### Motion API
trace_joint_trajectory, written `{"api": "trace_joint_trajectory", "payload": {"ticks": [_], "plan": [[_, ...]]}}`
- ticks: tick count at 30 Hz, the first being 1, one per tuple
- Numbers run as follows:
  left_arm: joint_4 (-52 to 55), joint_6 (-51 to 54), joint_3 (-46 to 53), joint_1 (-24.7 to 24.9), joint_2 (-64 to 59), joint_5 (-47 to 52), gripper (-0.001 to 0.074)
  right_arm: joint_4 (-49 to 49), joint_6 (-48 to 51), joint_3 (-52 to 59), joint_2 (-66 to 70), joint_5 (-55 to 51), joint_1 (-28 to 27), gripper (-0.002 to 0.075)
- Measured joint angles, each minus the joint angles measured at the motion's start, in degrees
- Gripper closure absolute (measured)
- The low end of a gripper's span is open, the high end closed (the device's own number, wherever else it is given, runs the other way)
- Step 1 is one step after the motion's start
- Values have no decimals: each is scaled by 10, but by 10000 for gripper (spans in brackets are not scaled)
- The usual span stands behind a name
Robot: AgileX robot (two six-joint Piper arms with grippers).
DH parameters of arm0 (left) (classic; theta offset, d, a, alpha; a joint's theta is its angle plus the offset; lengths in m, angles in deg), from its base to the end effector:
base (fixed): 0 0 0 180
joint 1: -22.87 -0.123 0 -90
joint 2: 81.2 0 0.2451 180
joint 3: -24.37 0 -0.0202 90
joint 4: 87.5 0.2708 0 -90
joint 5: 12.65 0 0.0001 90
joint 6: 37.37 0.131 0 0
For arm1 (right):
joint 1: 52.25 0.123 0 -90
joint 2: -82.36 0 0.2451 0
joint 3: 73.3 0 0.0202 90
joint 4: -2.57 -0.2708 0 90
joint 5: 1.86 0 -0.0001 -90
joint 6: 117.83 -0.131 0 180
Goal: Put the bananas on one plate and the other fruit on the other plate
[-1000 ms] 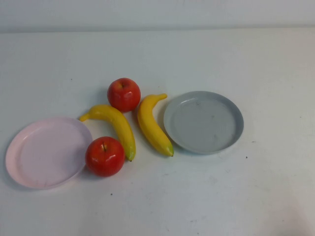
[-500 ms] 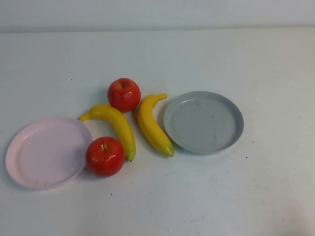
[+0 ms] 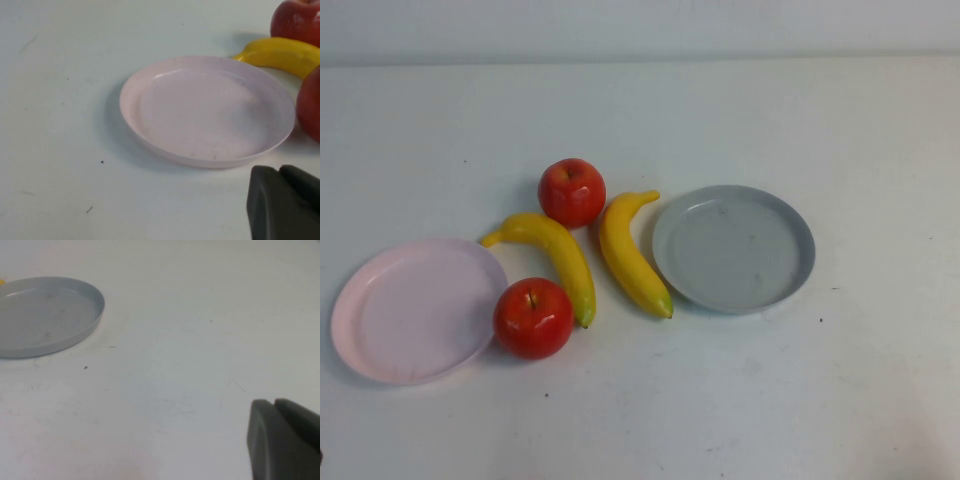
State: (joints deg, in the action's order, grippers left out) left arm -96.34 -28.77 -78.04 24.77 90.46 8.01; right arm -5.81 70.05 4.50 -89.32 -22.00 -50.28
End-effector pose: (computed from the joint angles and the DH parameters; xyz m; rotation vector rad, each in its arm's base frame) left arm 0.1513 -0.0121 0.1610 0.0737 1.8551 -0.0695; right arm 0.1517 0.0118 0.1607 -0.0669 1.8501 0.0703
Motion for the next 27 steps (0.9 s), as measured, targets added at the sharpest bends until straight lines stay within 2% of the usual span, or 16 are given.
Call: {"api": "trace_joint_trajectory", "payload": {"ticks": [8,15,23,27], "plan": [[-102,-29,0,0,0,-14,737,0,0,0,0,0,0,744],[-289,-50,0,0,0,-71,737,0,0,0,0,0,0,744],[-340,-28,0,0,0,-92,737,0,0,0,0,0,0,744],[-351,-18,-9,0,0,-61,737,0,0,0,0,0,0,744]]}}
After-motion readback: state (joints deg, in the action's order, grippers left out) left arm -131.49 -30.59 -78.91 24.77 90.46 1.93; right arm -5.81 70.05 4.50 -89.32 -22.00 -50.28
